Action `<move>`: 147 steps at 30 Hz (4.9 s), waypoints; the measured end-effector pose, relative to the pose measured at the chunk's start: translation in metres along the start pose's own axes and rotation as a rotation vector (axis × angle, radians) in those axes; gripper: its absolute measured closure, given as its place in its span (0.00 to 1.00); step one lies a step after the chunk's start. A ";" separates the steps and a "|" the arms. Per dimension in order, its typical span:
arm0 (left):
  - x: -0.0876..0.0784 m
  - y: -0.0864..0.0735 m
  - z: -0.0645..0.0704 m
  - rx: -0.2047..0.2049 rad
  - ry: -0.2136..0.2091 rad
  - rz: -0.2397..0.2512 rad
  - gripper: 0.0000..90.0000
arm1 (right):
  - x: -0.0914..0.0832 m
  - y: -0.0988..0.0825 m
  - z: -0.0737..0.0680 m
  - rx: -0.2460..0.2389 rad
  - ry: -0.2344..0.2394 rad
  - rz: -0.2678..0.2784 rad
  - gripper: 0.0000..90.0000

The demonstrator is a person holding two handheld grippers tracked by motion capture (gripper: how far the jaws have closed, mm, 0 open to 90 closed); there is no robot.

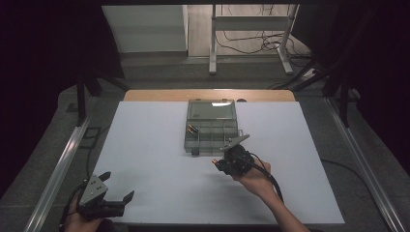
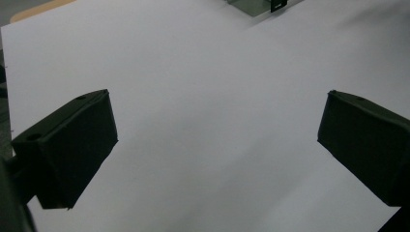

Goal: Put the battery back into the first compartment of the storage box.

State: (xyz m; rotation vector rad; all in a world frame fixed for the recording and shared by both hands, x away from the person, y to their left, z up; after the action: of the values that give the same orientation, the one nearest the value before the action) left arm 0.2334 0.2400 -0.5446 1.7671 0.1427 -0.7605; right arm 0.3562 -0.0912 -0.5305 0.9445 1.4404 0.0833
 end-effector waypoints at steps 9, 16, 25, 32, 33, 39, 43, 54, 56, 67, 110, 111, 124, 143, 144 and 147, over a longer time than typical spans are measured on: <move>0.000 0.000 0.000 0.004 0.002 -0.001 0.01 | -0.003 0.017 0.011 0.008 -0.021 0.031 0.85; 0.000 0.000 0.000 0.006 0.002 -0.001 0.01 | -0.001 0.031 0.020 0.015 -0.034 0.045 0.85; 0.000 0.000 0.000 0.005 0.001 -0.002 0.01 | 0.000 0.051 0.028 0.031 -0.038 0.063 0.85; 0.000 0.000 0.000 0.003 -0.001 0.000 0.01 | 0.008 0.068 0.033 0.030 -0.040 0.068 0.85; 0.000 0.000 0.000 0.003 -0.001 0.000 0.01 | 0.009 0.069 0.034 0.030 -0.042 0.068 0.85; 0.000 0.000 0.000 0.002 -0.002 0.002 0.01 | 0.018 0.081 0.041 0.033 -0.046 0.067 0.85; 0.000 0.000 0.000 0.000 -0.003 0.005 0.01 | 0.023 0.088 0.046 0.040 -0.056 0.062 0.85; -0.001 0.000 0.000 -0.002 -0.006 0.005 0.01 | 0.036 0.109 0.059 0.065 -0.080 0.064 0.85; -0.001 0.000 0.000 -0.002 -0.006 0.006 0.01 | 0.037 0.111 0.060 0.067 -0.082 0.064 0.85; -0.001 0.000 0.000 -0.001 -0.009 0.008 0.01 | 0.060 0.130 0.068 0.068 -0.100 0.045 0.85; -0.001 0.000 0.002 0.018 -0.009 0.006 0.01 | 0.057 0.121 0.042 -0.043 -0.054 0.011 0.42; -0.001 0.000 0.002 0.017 -0.009 0.006 0.01 | 0.055 0.119 0.041 -0.040 -0.052 0.011 0.42; -0.001 0.000 0.002 0.014 -0.009 0.003 0.01 | 0.032 0.100 0.033 -0.067 -0.043 0.044 0.38; -0.001 -0.001 0.001 0.016 -0.007 0.002 0.01 | 0.015 0.067 0.026 -0.039 -0.035 0.093 0.34; -0.001 -0.001 0.001 0.016 -0.007 0.002 0.01 | 0.014 0.065 0.026 -0.033 -0.034 0.095 0.34; -0.001 0.000 0.001 0.017 -0.007 0.002 0.01 | 0.011 0.059 0.027 -0.027 -0.036 0.101 0.34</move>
State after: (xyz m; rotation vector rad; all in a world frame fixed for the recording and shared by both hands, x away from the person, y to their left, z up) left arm 0.2321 0.2390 -0.5448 1.7799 0.1304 -0.7685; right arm 0.4094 -0.0594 -0.5089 0.9919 1.3556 0.1590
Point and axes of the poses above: each handheld gripper's, and its own axes: x roughly forward along the jaws, y roughly out of its top, z roughly to its right, the point moved 8 cm from there along x, roughly forward along the jaws, and after that the axes turned 7 degrees about y, right-handed, at the moved point
